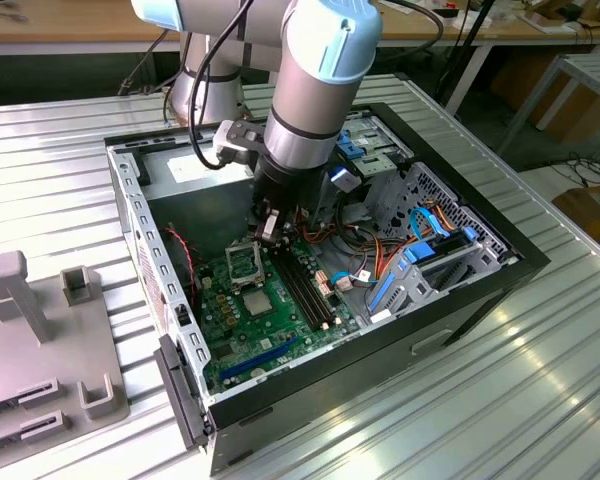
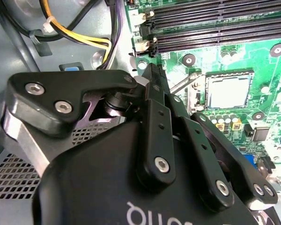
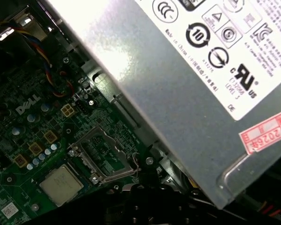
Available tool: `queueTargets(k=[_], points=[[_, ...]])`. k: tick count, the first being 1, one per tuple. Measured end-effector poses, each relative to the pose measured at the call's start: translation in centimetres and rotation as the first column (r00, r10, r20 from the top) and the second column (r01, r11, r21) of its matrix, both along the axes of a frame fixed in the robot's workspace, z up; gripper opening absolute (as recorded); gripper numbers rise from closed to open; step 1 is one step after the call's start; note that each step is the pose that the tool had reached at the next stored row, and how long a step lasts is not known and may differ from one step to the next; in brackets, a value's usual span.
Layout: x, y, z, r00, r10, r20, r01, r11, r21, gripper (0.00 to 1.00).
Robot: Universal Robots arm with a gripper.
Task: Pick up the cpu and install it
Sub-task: 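Close the cpu cover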
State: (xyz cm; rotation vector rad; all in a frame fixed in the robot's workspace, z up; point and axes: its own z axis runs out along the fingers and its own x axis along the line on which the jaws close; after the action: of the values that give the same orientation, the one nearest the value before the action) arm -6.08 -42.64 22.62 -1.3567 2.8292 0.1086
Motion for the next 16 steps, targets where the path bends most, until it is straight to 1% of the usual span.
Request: queueTargets(k=[2,4,8,11,16], points=[[-0.02,0.0,0.06,1.0,0.001,-0.0001,-0.001,1.0,-0.0037,0.11],[-0.03,0.0,0.1,1.0,0.002,0.0,-0.002,1.0,-0.0049,0.11],[-0.05,0.0,0.27,1.0,0.003,-0.0001,-0.003,1.0,-0.0063,0.11],[-0.07,0.0,0.55,1.0,0.004,0.0,-0.004,1.0,-0.0063,0.11],[-0.16,0.0,0.72,0.9999,0.014,-0.0002,-0.014,0.9999,-0.0065,0.11]])
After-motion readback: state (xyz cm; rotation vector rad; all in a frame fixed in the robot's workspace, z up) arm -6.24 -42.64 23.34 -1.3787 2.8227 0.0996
